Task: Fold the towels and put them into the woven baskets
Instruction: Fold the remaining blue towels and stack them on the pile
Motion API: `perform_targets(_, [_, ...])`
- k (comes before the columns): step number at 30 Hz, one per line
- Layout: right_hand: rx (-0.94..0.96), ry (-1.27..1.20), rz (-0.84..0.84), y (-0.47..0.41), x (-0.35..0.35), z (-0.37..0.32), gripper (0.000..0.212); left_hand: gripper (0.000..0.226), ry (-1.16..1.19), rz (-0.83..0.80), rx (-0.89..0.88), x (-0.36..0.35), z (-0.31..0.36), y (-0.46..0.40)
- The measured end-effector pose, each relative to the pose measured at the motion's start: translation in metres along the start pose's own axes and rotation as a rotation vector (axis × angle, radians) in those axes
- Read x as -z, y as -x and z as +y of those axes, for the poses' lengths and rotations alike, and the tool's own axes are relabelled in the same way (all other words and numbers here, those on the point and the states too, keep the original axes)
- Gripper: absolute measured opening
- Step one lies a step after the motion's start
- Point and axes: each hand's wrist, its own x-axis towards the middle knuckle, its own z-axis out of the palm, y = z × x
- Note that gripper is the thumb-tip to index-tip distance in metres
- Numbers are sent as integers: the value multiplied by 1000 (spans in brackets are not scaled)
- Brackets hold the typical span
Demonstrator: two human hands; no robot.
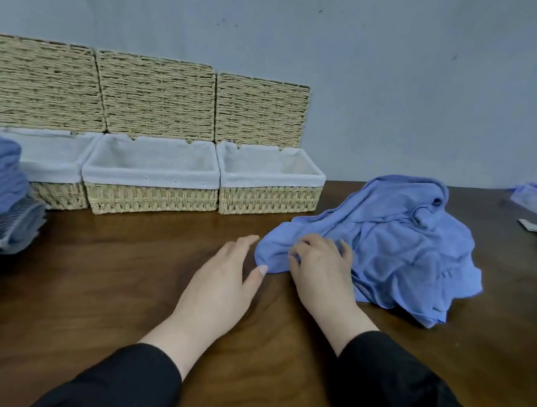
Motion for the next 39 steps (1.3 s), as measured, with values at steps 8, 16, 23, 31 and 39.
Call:
perform_targets(8, [65, -394, -2, 9, 32, -31, 26, 58, 149, 26, 16, 5, 1, 1])
perform_targets(16, [102, -938, -14, 31, 55, -69, 8, 33, 377, 238, 21, 24, -3, -1])
perform_targets(23, [237, -387, -69, 21, 26, -57, 46, 37, 573, 598, 257, 71, -27, 1])
perform_targets(31, [254, -603, -40, 2, 13, -95, 14, 28, 539, 524, 504, 119, -101, 11])
perform_targets(39, [333, -847, -122, 4, 25, -134, 9, 46, -94, 50, -1, 107, -90, 15])
